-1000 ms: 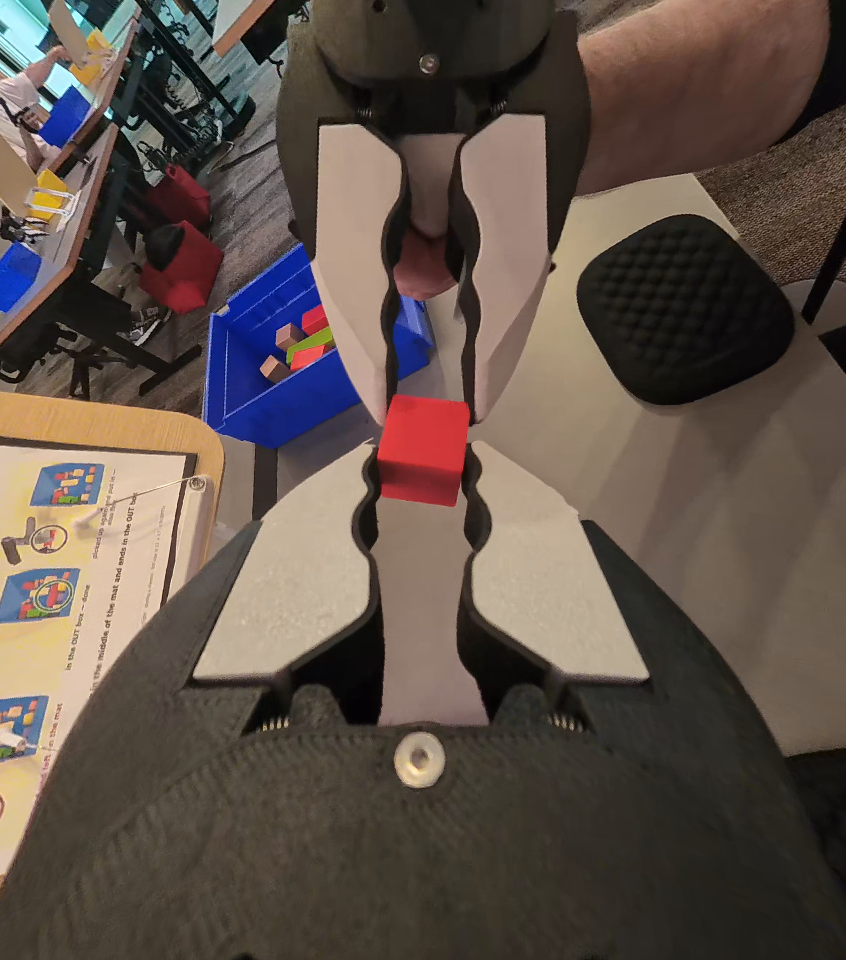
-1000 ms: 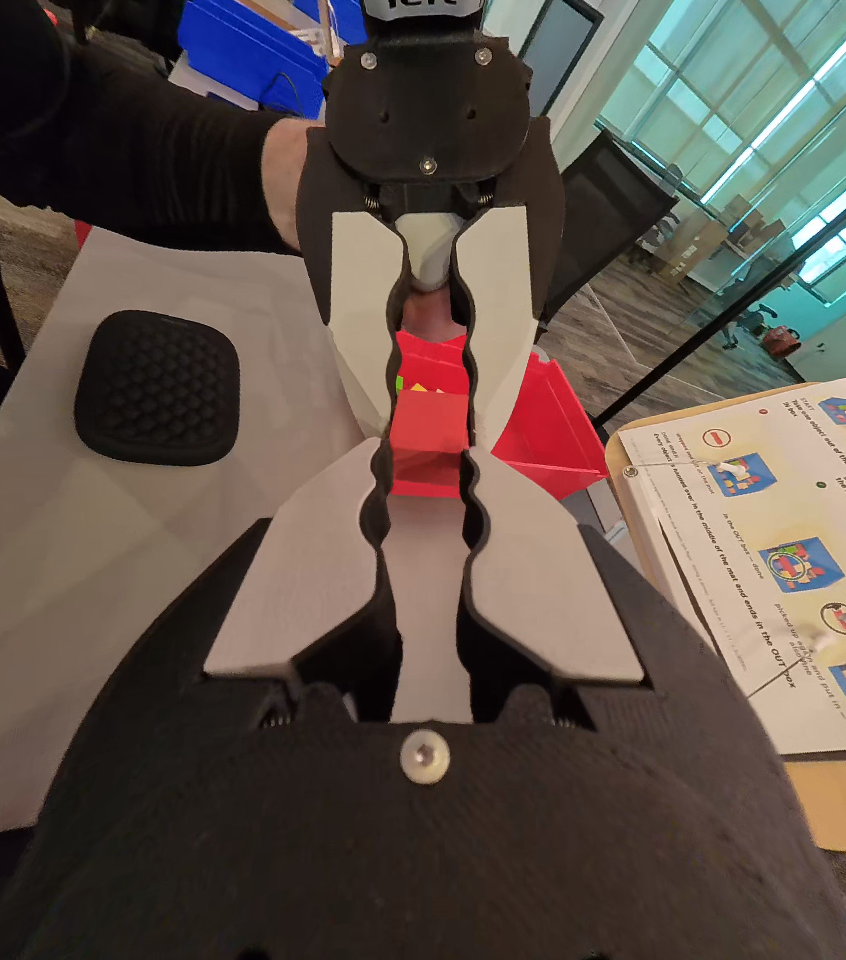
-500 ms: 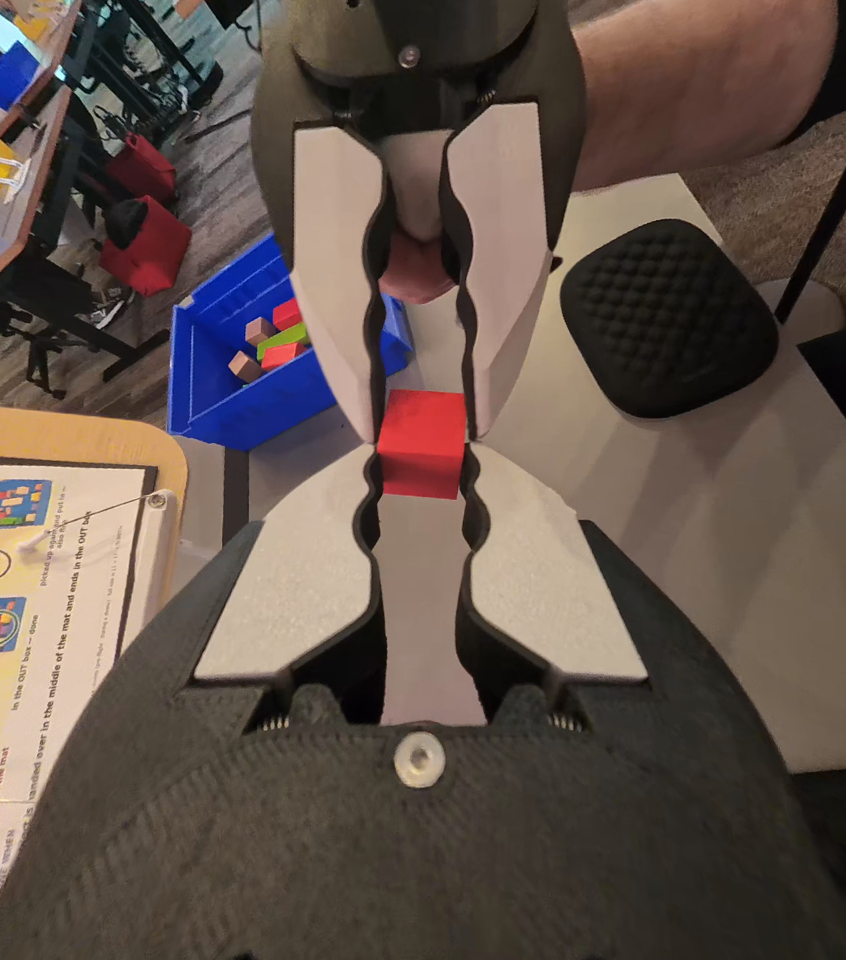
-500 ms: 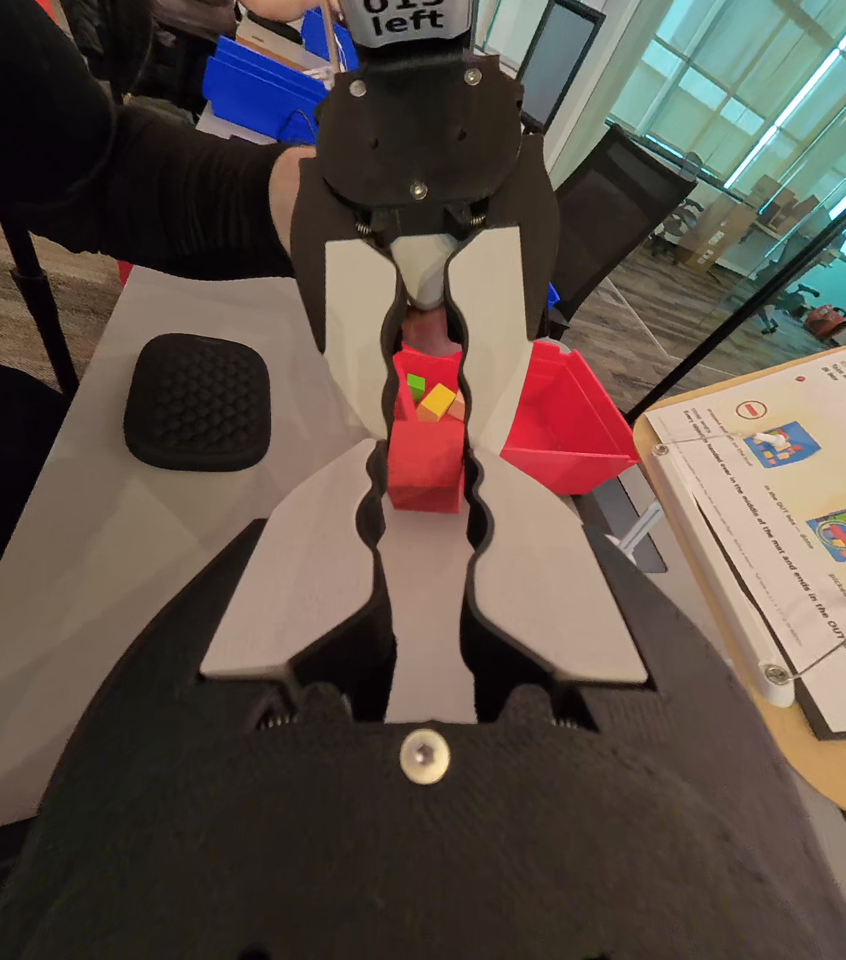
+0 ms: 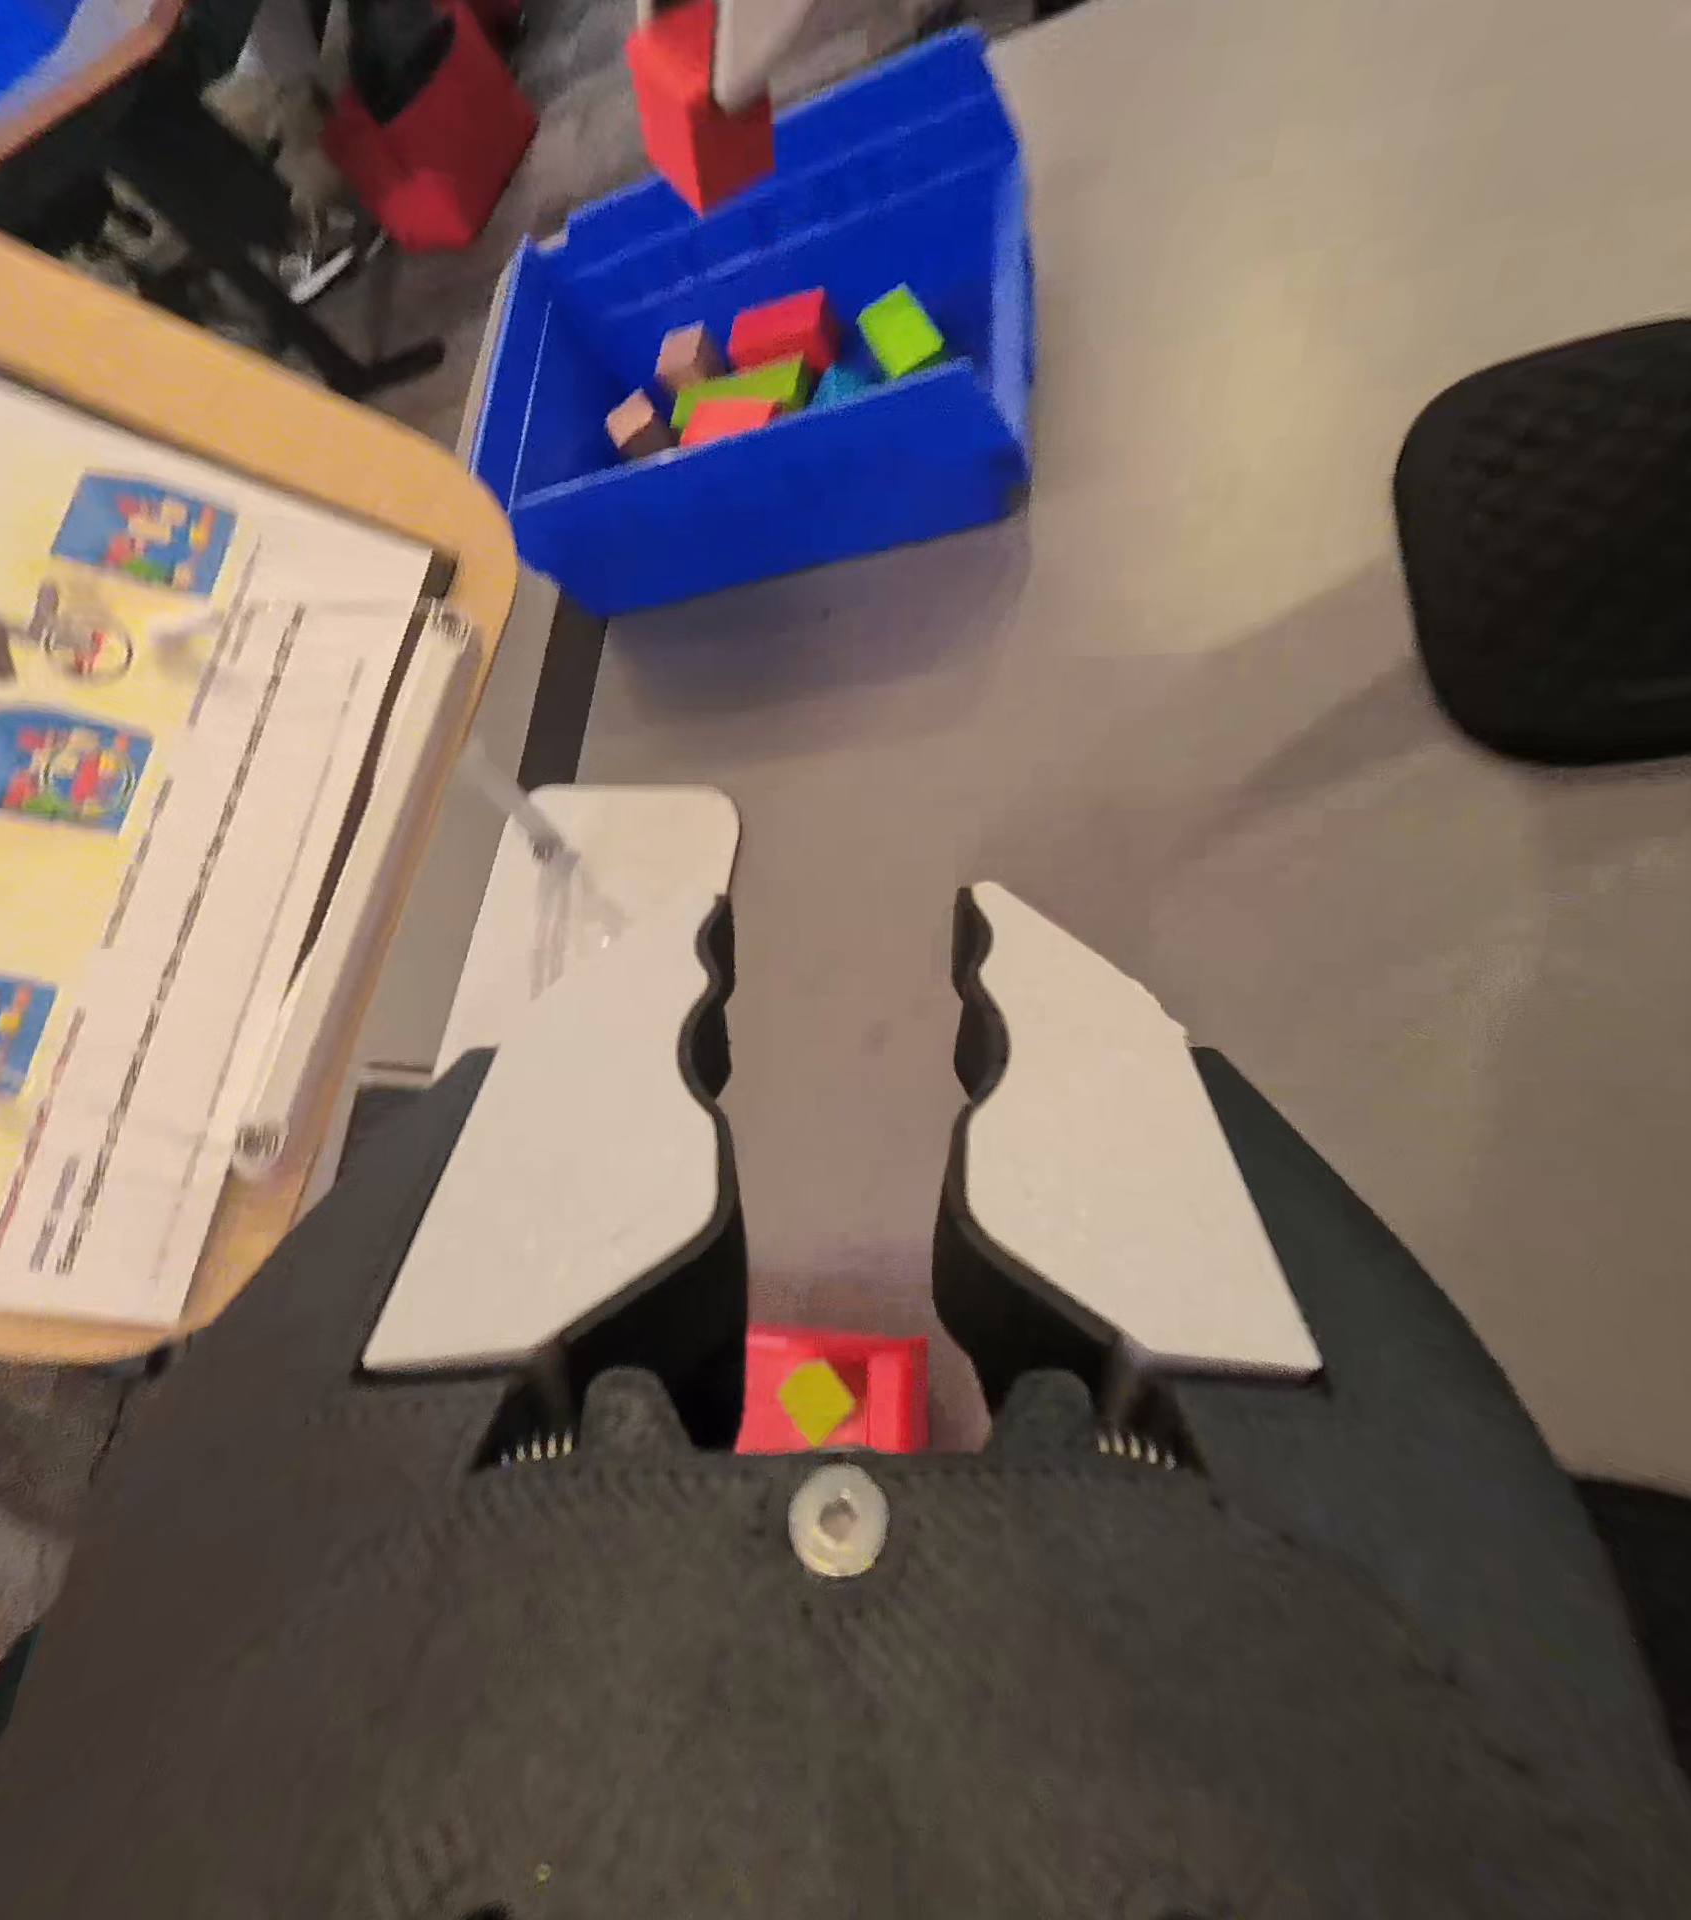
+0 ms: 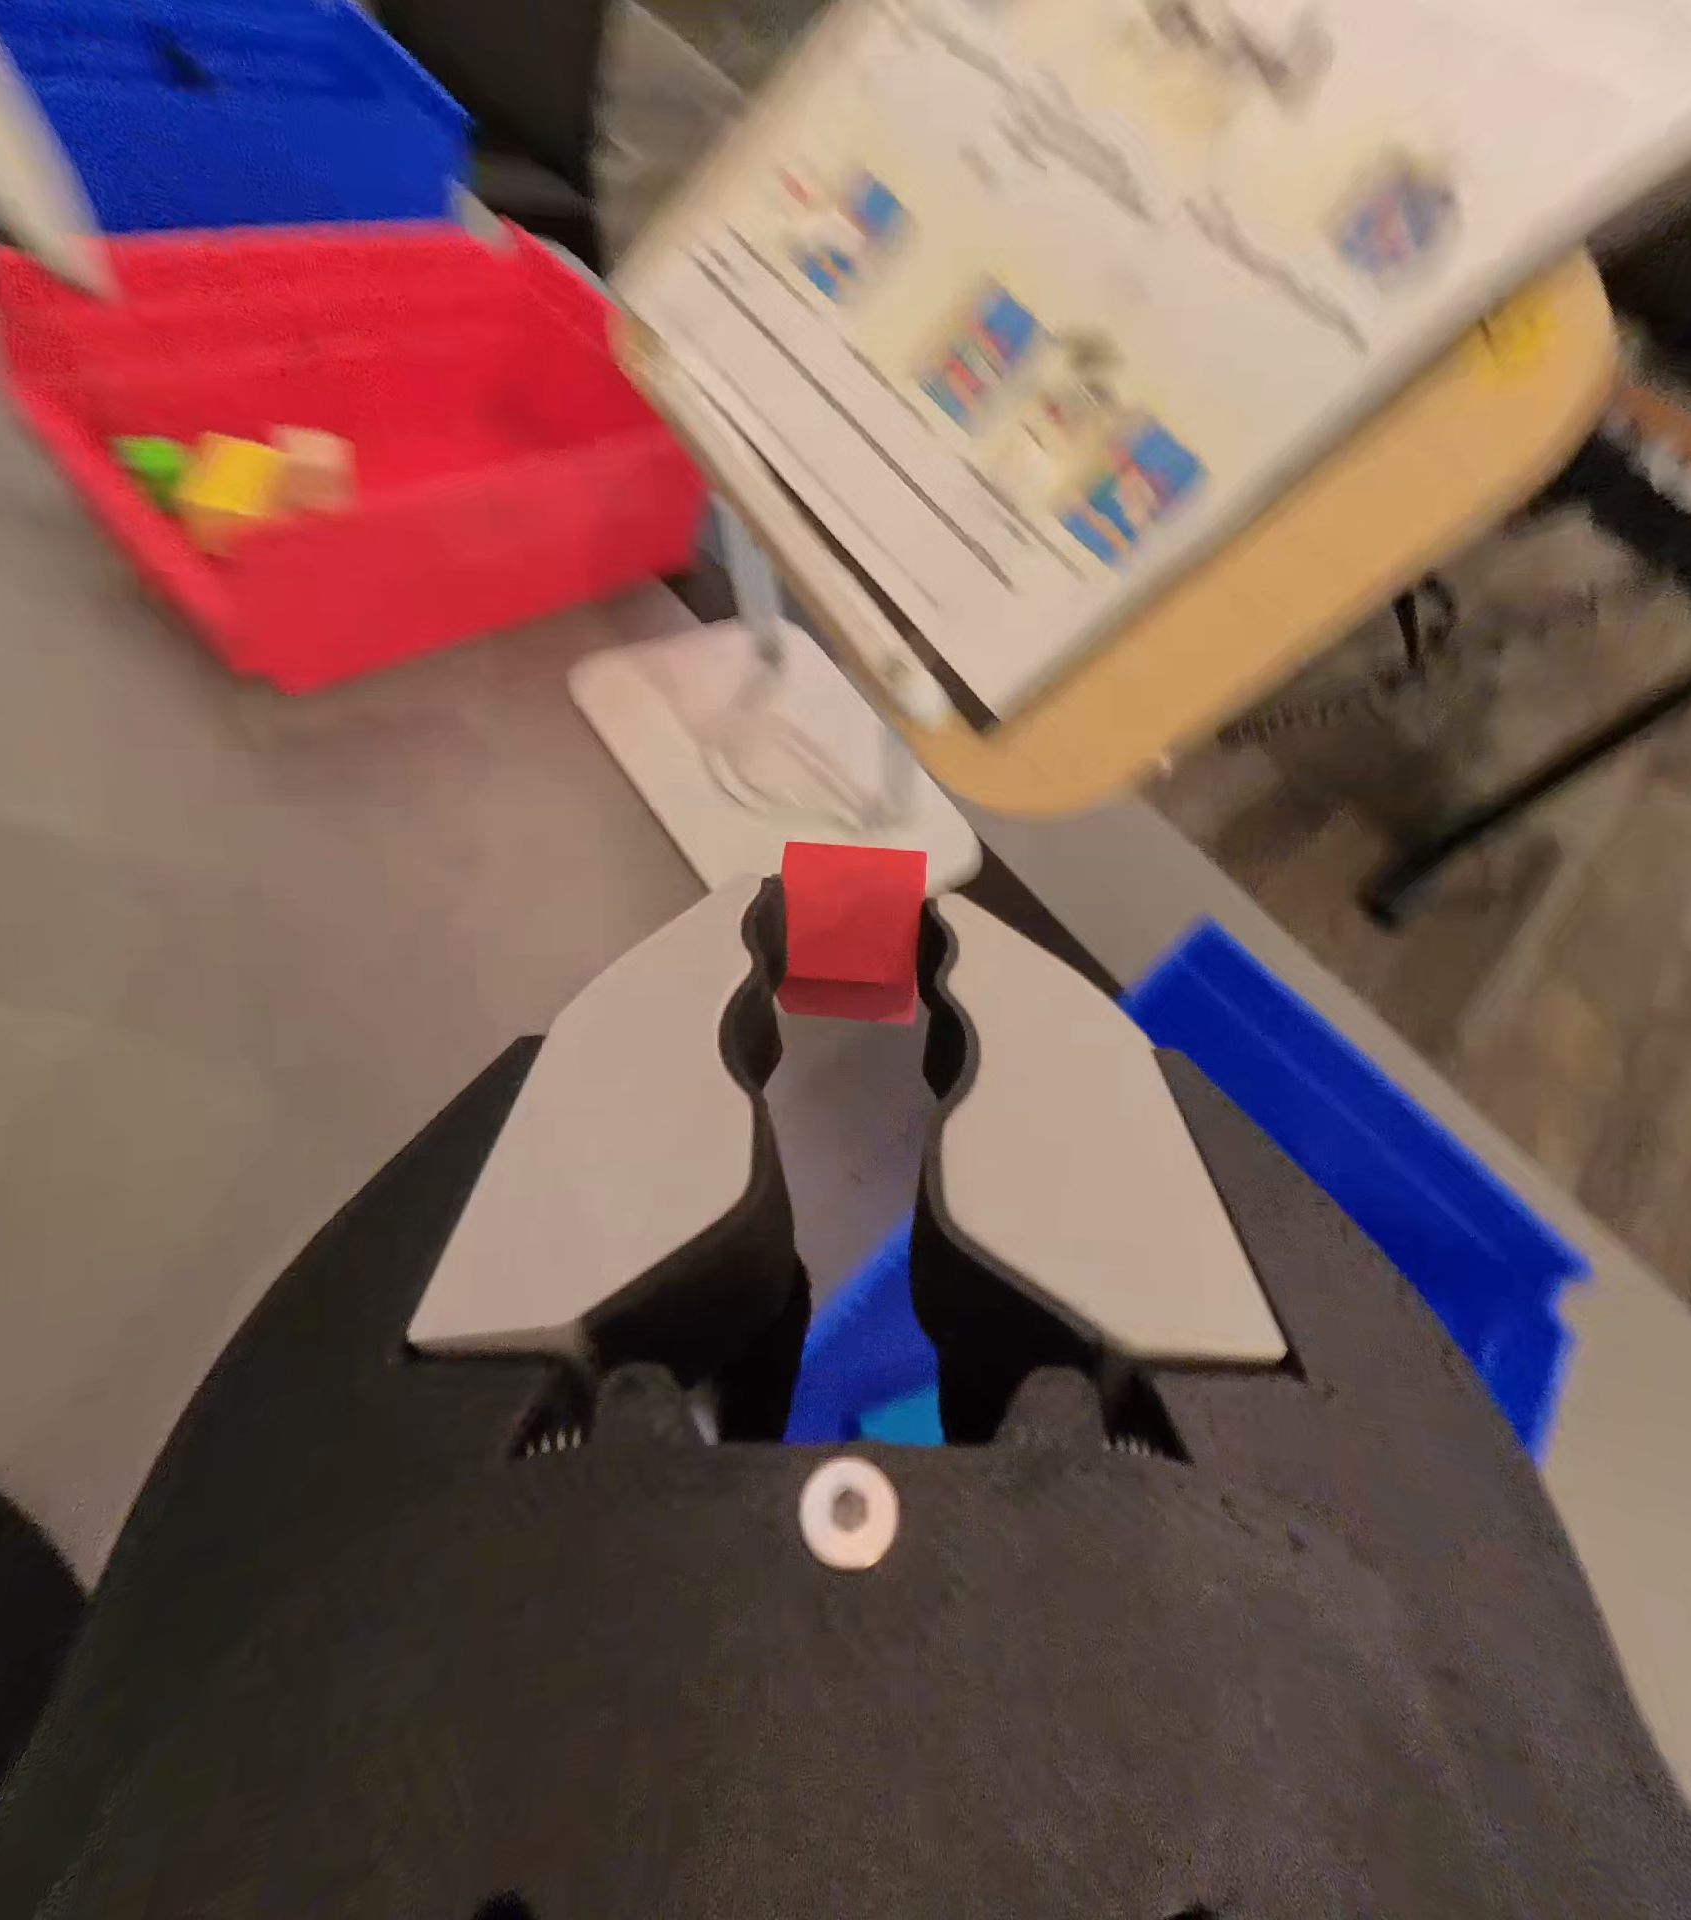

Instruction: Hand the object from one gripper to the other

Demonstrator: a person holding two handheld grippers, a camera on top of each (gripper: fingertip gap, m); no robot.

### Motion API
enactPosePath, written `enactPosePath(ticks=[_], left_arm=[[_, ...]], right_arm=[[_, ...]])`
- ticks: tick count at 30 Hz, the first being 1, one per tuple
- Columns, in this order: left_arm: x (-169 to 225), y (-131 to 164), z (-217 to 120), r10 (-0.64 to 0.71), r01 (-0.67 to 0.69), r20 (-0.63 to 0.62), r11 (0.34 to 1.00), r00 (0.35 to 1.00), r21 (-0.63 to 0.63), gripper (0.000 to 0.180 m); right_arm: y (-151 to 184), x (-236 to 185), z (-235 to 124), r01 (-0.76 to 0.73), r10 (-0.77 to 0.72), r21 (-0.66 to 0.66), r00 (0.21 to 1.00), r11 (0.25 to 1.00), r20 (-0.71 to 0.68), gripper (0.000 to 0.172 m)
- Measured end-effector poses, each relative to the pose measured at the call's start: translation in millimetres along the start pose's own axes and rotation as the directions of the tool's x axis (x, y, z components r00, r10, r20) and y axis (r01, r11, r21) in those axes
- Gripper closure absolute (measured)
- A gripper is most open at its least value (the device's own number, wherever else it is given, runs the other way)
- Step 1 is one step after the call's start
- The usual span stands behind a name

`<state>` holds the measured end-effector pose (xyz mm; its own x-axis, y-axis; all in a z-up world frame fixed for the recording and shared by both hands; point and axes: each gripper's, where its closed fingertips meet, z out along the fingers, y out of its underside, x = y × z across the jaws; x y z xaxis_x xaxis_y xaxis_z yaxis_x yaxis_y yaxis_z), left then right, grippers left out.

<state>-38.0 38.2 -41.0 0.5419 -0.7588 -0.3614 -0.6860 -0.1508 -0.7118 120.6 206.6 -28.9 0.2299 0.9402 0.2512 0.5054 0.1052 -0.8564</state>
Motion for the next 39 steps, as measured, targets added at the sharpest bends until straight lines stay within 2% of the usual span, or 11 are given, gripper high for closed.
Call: enactPosePath(ticks=[1,4,7,12,16,21,29,33,37,39], left_arm=[[-3,10,-3,-0.005,0.006,0.004,1.0,1.0,-0.027,0.14],[-19,43,-10,-0.013,0.025,0.082,0.99,0.997,-0.136,0.139],[-41,72,-18,-0.158,0.183,0.151,0.967,0.976,-0.175,0.138],[-67,118,-31,-0.255,0.303,0.222,0.928,0.941,-0.219,0.137],[-80,146,-37,-0.293,0.355,0.253,0.901,0.922,-0.251,0.136],[-91,177,-37,-0.339,0.413,0.273,0.863,0.9,-0.291,0.133],[-96,221,-32,-0.376,0.458,0.272,0.805,0.886,-0.378,0.128],[-95,234,-33,-0.38,0.462,0.269,0.788,0.885,-0.407,0.125],[-91,241,-31,-0.383,0.46,0.257,0.775,0.887,-0.433,0.122],[-89,243,-29,-0.382,0.454,0.246,0.771,0.891,-0.446,0.121]], right_arm=[[17,23,8,-0.061,0.06,-0.049,0.998,0.997,-0.017,0.149],[77,73,42,-0.183,0.172,-0.223,0.983,0.958,-0.071,0.149],[129,96,79,-0.234,0.22,-0.356,0.972,0.905,-0.081,0.149],[176,108,124,-0.26,0.254,-0.449,0.964,0.855,-0.076,0.149],[204,112,139,-0.248,0.248,-0.528,0.966,0.812,-0.072,0.149],[215,121,137,-0.29,0.302,-0.54,0.951,0.79,-0.069,0.149],[228,136,121,-0.275,0.28,-0.6,0.956,0.751,-0.088,0.15],[230,137,120,-0.301,0.3,-0.585,0.948,0.753,-0.103,0.149],[236,134,114,-0.31,0.317,-0.63,0.943,0.712,-0.105,0.146],[238,131,114,-0.291,0.299,-0.646,0.949,0.706,-0.1,0.136]])
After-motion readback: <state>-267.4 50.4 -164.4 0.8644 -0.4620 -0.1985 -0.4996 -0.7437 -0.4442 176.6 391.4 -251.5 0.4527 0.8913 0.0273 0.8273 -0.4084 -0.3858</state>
